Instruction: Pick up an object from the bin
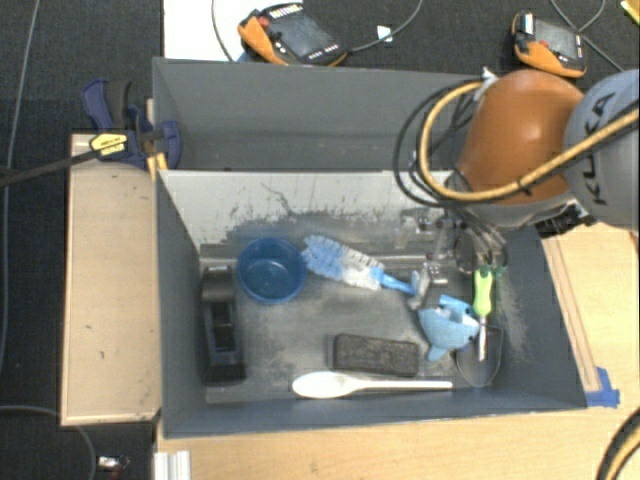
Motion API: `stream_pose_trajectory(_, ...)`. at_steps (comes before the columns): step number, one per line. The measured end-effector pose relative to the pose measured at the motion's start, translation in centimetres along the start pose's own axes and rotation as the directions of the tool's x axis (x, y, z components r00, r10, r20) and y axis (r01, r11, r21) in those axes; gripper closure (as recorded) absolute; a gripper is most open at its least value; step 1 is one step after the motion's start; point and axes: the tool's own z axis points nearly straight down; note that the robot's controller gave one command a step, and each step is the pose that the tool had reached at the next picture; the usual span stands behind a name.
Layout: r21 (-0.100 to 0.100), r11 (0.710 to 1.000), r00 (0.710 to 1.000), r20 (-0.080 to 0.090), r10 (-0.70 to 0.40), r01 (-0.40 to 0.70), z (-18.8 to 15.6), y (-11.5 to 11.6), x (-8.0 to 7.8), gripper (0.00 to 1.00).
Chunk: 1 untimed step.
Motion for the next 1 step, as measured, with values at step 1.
stream_pose_trajectory(1,0.0,1.0,1.0,0.008,0.0,0.0,-0.38,0.0,-0.16,0.0)
